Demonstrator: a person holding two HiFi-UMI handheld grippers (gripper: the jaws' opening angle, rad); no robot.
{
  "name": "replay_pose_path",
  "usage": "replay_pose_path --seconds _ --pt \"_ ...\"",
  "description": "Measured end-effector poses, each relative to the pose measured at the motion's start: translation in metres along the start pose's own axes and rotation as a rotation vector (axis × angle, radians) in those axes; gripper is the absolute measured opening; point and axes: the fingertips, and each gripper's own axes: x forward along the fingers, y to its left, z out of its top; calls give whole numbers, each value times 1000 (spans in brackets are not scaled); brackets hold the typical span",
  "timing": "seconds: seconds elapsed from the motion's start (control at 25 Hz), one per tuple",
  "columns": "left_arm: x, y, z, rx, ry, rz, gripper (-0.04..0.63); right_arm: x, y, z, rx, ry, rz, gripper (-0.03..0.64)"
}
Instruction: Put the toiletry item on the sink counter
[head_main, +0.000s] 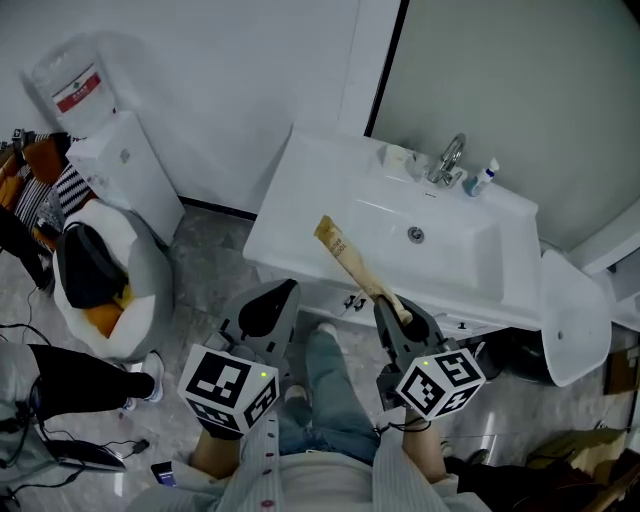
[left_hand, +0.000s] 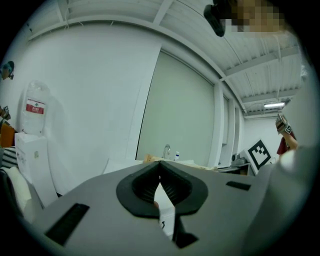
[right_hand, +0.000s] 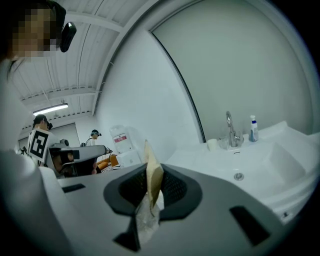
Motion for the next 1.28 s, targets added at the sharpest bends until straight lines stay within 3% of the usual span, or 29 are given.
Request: replay_pose_path --seconds 0.72,1.28 --pt "163 84 49 -23 -20 68 17 161 -94 71 -25 81 82 55" --pt "239 98 77 2 -53 105 17 210 -153 111 -44 84 126 55"
